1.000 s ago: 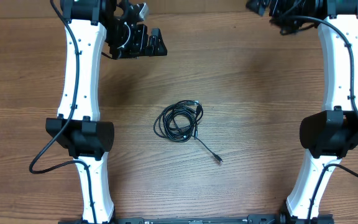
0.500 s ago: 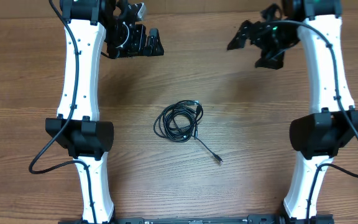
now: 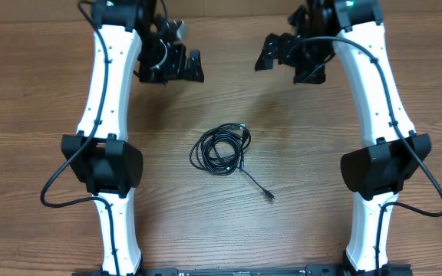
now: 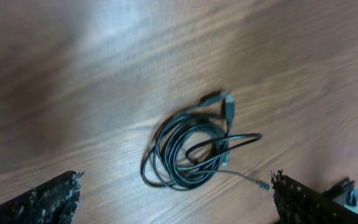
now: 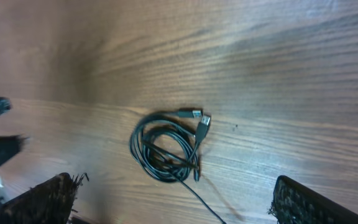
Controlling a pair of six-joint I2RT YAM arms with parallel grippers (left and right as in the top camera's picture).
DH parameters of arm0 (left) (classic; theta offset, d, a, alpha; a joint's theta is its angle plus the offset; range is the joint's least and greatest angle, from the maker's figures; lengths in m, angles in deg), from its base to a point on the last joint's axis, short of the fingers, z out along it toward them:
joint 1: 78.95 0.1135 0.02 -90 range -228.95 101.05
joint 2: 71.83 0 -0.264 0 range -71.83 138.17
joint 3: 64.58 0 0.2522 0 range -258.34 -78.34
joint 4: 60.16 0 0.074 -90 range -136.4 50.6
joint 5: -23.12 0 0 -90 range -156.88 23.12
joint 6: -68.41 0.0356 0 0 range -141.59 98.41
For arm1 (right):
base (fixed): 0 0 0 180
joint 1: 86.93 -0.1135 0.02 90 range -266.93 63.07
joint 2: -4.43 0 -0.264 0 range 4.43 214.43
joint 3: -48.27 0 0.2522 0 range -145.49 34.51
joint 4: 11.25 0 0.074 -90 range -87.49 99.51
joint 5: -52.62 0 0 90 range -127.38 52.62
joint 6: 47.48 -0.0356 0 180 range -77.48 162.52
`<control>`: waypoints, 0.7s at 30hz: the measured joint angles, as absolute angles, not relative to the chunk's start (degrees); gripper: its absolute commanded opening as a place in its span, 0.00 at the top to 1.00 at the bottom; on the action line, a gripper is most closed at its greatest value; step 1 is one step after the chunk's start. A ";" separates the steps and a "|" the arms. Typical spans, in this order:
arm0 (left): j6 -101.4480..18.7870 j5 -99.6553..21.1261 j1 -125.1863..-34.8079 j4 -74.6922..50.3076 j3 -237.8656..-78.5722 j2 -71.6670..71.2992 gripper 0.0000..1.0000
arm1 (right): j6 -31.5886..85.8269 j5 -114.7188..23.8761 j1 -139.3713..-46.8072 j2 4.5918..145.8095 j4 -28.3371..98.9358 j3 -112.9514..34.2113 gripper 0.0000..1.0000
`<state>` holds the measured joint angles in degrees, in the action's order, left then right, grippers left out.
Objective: Untangle cables
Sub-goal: 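Move both grippers forward above the black cable bundle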
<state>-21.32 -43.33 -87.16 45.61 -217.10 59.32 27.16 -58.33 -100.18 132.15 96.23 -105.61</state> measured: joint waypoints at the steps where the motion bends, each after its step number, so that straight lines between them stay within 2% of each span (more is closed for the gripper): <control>1: -21.15 -43.29 -87.24 45.39 -215.20 59.34 0.00 | 27.18 -58.07 -100.62 132.26 96.29 -105.24 0.00; 10: -13.82 -37.87 -88.69 43.97 -201.21 59.37 0.00 | 28.32 -56.84 -101.21 132.76 95.46 -93.15 0.00; 21: -12.32 -36.90 -89.47 39.90 -197.34 59.45 0.00 | 29.06 -63.01 -103.57 133.70 87.53 -76.34 0.00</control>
<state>-12.32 -36.90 -89.47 39.90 -197.34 59.45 29.06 -63.01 -103.57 133.70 87.53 -76.34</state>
